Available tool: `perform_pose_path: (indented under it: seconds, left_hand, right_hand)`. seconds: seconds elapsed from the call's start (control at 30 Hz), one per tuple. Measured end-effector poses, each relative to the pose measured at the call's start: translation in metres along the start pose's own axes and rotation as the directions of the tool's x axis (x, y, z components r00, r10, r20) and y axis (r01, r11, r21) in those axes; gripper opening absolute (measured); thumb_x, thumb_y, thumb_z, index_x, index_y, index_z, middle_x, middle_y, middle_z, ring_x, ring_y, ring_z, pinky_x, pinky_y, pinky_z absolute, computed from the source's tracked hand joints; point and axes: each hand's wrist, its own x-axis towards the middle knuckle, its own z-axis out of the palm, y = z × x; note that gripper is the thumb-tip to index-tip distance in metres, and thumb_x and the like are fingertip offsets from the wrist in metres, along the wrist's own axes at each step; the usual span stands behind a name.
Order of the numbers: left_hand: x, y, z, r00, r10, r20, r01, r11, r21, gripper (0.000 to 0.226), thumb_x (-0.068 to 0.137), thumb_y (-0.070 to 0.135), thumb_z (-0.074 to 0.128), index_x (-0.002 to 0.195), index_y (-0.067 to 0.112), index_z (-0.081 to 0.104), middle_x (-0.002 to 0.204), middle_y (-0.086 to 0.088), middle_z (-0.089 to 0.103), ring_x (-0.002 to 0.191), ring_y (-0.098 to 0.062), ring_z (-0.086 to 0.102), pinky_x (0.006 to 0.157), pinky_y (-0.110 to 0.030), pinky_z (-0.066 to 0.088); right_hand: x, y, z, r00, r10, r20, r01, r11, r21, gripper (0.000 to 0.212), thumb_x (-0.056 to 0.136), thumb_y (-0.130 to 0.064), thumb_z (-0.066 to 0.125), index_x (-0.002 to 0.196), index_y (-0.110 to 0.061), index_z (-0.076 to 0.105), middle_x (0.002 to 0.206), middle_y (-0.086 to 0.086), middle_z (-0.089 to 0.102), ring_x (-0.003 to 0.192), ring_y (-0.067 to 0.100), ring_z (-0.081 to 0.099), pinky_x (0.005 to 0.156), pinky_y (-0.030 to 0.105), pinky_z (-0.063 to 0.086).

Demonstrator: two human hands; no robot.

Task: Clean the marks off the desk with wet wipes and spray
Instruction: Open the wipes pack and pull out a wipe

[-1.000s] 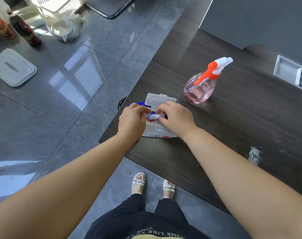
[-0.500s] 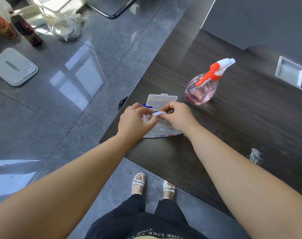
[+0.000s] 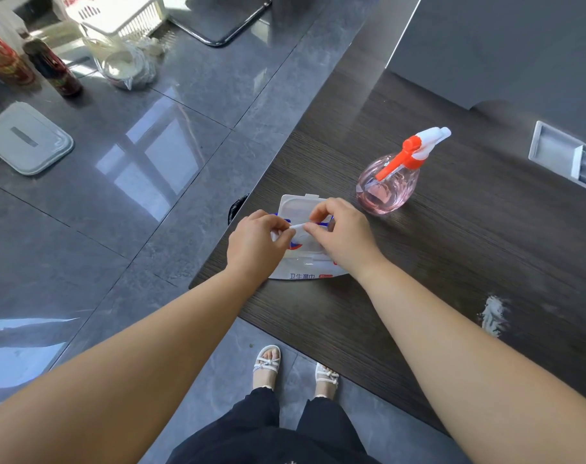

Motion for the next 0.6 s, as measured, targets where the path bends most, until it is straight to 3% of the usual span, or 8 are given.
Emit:
perform_pose_path:
  seconds: [0.1,0.2,0.3,0.47,0.6]
  left_hand:
    - [0.0007,0.0017,-0.0006,1.0,0.003,0.002,-0.003,1.0,-0.002,0.021,0.086,0.033,0.061,0.092,0.016,0.071,0.083,0.011,0.047,0.09,-0.02,0.055,0.077,-0.035,0.044]
    - [0.0005,0.0025,-0.0015,1.0,0.015,0.019,-0.015,1.0,0.01,0.023,0.086,0.035,0.061,0.093,0.015,0.071,0.084,0.01,0.048,0.089,-0.02,0.054,0.077,-0.036,0.046]
    - [-0.0001,0.0012,-0.002,1.0,0.016,0.025,-0.016,1.0,0.007,0.023,0.087,0.034,0.061,0.095,0.015,0.071,0.086,0.009,0.05,0.089,-0.02,0.054,0.079,-0.04,0.049]
    - [-0.0011,0.0014,-0.0032,1.0,0.008,0.03,-0.008,1.0,-0.012,0.024,0.087,0.034,0.06,0.092,0.013,0.071,0.085,0.006,0.052,0.088,-0.022,0.054,0.077,-0.038,0.049]
    - [-0.0016,0.0017,-0.0037,0.999,0.008,0.033,-0.008,1.0,-0.013,0.025,0.087,0.036,0.061,0.089,0.014,0.071,0.085,0.005,0.053,0.087,-0.021,0.054,0.076,-0.037,0.048]
  right_hand:
    - [-0.003,0.0002,0.0019,0.985,-0.169,0.031,0.172,0.96,-0.223,0.024,0.077,-0.037,0.074,0.09,-0.02,0.064,0.098,-0.006,0.054,0.081,0.003,0.046,0.069,0.027,0.042]
    - [-0.0025,0.0004,0.0021,0.983,-0.183,0.012,0.176,0.924,-0.34,0.02,0.08,-0.034,0.072,0.088,-0.018,0.065,0.101,-0.002,0.056,0.092,0.014,0.054,0.07,0.032,0.047]
    - [-0.0009,0.0018,0.0019,0.979,-0.202,-0.009,0.184,0.91,-0.371,0.016,0.085,-0.031,0.067,0.087,-0.016,0.065,0.098,0.001,0.059,0.091,0.019,0.057,0.07,0.034,0.05]
    - [-0.0018,0.0023,0.0012,0.955,-0.295,0.024,0.276,0.86,-0.43,0.031,0.075,-0.034,0.075,0.093,-0.012,0.063,0.094,0.005,0.062,0.084,0.025,0.059,0.065,0.035,0.045]
    - [-0.0003,0.0013,0.0018,0.946,-0.323,0.02,0.298,0.845,-0.445,0.015,0.078,-0.025,0.074,0.079,-0.013,0.066,0.087,0.005,0.062,0.078,0.025,0.06,0.06,0.027,0.037]
